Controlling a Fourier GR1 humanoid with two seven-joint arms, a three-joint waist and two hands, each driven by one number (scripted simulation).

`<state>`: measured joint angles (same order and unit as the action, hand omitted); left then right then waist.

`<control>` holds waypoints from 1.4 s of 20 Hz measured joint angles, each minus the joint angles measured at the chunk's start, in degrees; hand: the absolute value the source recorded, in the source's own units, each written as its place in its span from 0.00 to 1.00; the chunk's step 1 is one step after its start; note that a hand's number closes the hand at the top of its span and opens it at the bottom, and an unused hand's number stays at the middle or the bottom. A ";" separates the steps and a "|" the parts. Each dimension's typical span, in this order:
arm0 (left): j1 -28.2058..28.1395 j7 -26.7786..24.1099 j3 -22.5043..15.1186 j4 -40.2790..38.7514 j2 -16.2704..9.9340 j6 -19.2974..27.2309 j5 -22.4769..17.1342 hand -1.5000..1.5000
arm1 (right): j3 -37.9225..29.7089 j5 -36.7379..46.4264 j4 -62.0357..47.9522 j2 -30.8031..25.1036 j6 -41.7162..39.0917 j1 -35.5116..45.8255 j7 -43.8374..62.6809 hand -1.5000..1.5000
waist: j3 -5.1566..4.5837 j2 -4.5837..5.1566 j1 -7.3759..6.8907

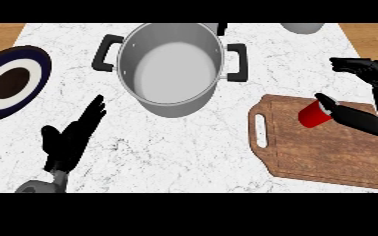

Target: Pick the can from the cutting board and place it in the pot

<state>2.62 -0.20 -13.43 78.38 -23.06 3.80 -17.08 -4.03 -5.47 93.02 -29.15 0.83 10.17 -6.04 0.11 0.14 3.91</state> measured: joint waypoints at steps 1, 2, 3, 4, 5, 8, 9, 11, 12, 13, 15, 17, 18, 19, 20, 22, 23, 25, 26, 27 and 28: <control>0.50 0.96 -0.57 -0.09 0.37 -0.18 0.03 0.50 | -0.97 0.11 0.56 1.45 1.51 -1.63 -3.24 0.00 | 0.03 -0.07 -0.13; 0.69 1.82 -1.20 0.16 0.79 -0.14 0.21 0.50 | -2.24 -0.11 1.01 2.39 2.37 -3.21 -6.54 0.00 | 0.05 -0.13 -0.44; 0.98 2.46 -1.71 0.12 1.14 -0.30 0.45 0.50 | -3.21 -0.44 1.83 3.13 2.64 -5.08 -9.48 0.00 | 0.03 -0.17 -0.82; 1.30 2.89 -2.38 0.08 1.73 -0.37 1.01 0.50 | -4.38 -0.74 2.22 3.40 2.53 -6.62 -11.78 0.00 | 0.01 -0.19 -1.29; 1.73 4.17 -2.67 0.45 2.10 -0.26 1.42 0.50 | -5.10 -0.94 3.89 3.47 2.18 -8.34 -12.72 0.00 | 0.00 -0.20 -1.69; 1.76 4.56 -3.04 0.18 3.12 -0.96 2.35 0.50 | -7.10 -1.66 7.40 0.30 -0.57 -10.62 -8.36 0.00 | -0.09 -0.25 -2.53; 2.08 4.66 -2.91 -0.20 3.08 -1.22 2.43 0.50 | -7.67 -2.10 8.36 -1.24 -1.70 -11.48 -5.95 0.00 | -0.11 -0.26 -2.57; 2.74 4.71 -3.13 -0.95 3.71 -1.15 2.96 0.50 | -8.32 -2.72 9.56 -4.41 -3.58 -11.81 -0.08 0.00 | -0.16 -0.25 -2.76; 2.97 4.90 -3.22 -1.17 3.83 -1.30 3.14 0.50 | -8.48 -3.17 10.22 -5.59 -4.36 -11.99 2.98 0.00 | -0.18 -0.24 -2.86; 2.93 5.42 -3.34 -0.43 3.76 -1.41 3.18 0.50 | -8.66 -4.04 10.89 -7.10 -5.17 -11.07 6.78 0.00 | -0.17 -0.25 -3.16; 2.79 6.32 -3.26 0.59 4.01 -1.43 3.17 0.50 | -8.76 -5.97 11.95 -8.42 -6.42 -10.12 12.83 0.00 | -0.18 -0.25 -3.47; 3.91 7.18 -3.07 0.05 4.52 -1.48 3.59 0.50 | -8.68 -7.61 11.21 -9.26 -7.62 -8.37 17.35 0.00 | -0.17 -0.20 -3.66; 3.45 7.07 -3.06 0.20 4.73 -1.65 3.69 0.50 | -8.81 -8.48 10.56 -9.51 -8.34 -7.80 19.08 0.00 | -0.17 -0.19 -3.77; 3.51 7.06 -2.92 -0.11 4.88 -1.99 3.69 0.50 | -8.35 -8.93 9.98 -9.68 -8.81 -7.06 21.09 0.00 | -0.17 -0.17 -3.86; 4.18 7.45 -2.91 -0.24 5.33 -1.80 3.91 0.50 | -7.72 -9.30 8.92 -9.71 -9.42 -6.36 22.60 0.00 | -0.17 -0.14 -3.95; 4.15 7.31 -2.85 -0.53 5.36 -2.32 4.22 0.50 | -6.06 -9.25 6.98 -9.71 -11.39 -6.39 23.97 0.00 | -0.16 -0.09 -4.11; 3.97 7.15 -2.83 -0.40 5.28 -2.72 4.25 0.50 | -5.05 -8.98 5.65 -9.98 -12.60 -5.90 24.54 0.00 | -0.14 -0.05 -4.26; 4.09 7.09 -2.93 -0.48 5.71 -2.79 4.48 0.50 | -2.45 -8.22 3.49 -10.68 -15.30 -5.35 25.92 0.00 | -0.13 0.01 -4.50; 4.19 7.44 -2.76 -0.46 5.78 -2.84 4.44 0.50 | -1.56 -7.51 1.59 -10.93 -16.73 -5.00 25.48 0.00 | -0.12 0.03 -4.57; 3.76 6.88 -2.72 -0.58 5.91 -2.80 4.81 0.50 | -1.04 -7.03 0.12 -11.39 -18.25 -4.64 25.27 0.00 | -0.11 0.03 -4.56; 3.69 6.94 -2.75 -0.59 6.26 -2.66 5.12 0.50 | -0.26 -5.90 -1.30 -11.24 -19.23 -4.68 24.49 0.00 | -0.11 0.01 -4.51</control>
<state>6.31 6.74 -16.18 77.79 -16.80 1.15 -11.95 -4.30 -11.37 91.72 -40.40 -18.40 5.49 18.45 0.00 0.15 -0.60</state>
